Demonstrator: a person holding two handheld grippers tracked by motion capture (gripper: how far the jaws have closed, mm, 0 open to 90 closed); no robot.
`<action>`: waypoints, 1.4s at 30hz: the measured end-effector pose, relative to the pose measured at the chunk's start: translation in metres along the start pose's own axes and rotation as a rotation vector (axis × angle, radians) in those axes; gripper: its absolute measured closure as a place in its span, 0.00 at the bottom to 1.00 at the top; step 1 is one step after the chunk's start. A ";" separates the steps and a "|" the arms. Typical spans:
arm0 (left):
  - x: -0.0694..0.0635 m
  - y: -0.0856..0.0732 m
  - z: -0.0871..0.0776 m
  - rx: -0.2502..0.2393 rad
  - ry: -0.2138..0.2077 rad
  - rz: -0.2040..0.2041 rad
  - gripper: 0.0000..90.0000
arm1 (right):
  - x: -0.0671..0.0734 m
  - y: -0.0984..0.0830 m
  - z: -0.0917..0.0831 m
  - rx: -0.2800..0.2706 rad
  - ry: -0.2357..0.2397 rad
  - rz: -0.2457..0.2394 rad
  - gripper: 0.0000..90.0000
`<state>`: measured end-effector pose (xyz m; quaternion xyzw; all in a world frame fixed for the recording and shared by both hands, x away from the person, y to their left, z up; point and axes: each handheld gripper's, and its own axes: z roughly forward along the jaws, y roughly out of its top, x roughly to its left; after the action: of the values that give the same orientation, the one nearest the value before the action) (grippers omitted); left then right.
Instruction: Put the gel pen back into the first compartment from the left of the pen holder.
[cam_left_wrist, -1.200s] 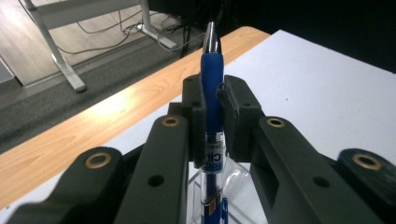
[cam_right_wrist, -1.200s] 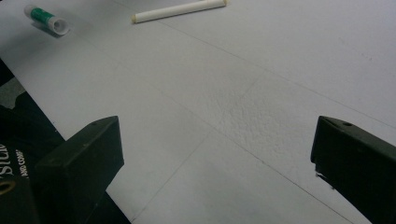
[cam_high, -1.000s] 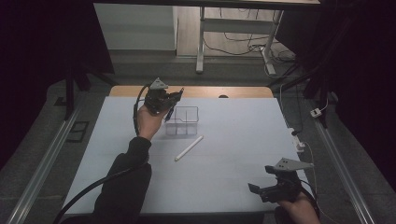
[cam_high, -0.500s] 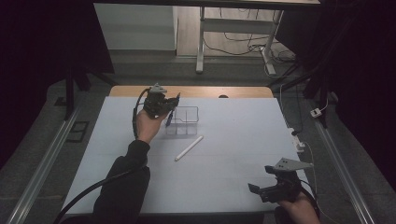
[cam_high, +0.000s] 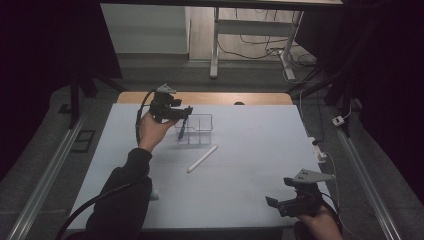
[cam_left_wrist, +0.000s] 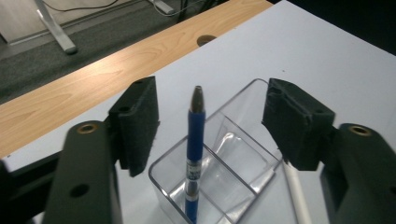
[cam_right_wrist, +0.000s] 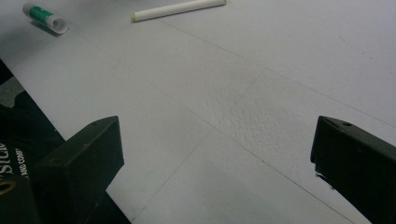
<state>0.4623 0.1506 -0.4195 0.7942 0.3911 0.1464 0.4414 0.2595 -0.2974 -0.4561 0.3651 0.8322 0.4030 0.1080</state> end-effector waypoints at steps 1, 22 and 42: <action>-0.001 0.000 -0.002 0.004 -0.004 0.003 0.34 | 0.000 0.000 0.000 -0.002 0.000 0.001 0.02; -0.020 -0.022 -0.040 0.027 -0.020 0.037 0.01 | 0.000 0.000 0.001 0.005 -0.006 -0.002 0.02; -0.032 -0.044 -0.057 0.041 -0.073 0.017 0.00 | 0.000 0.000 0.001 0.011 -0.004 0.000 0.02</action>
<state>0.3868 0.1738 -0.4191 0.8113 0.3708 0.1128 0.4378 0.2600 -0.2963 -0.4566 0.3664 0.8343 0.3975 0.1077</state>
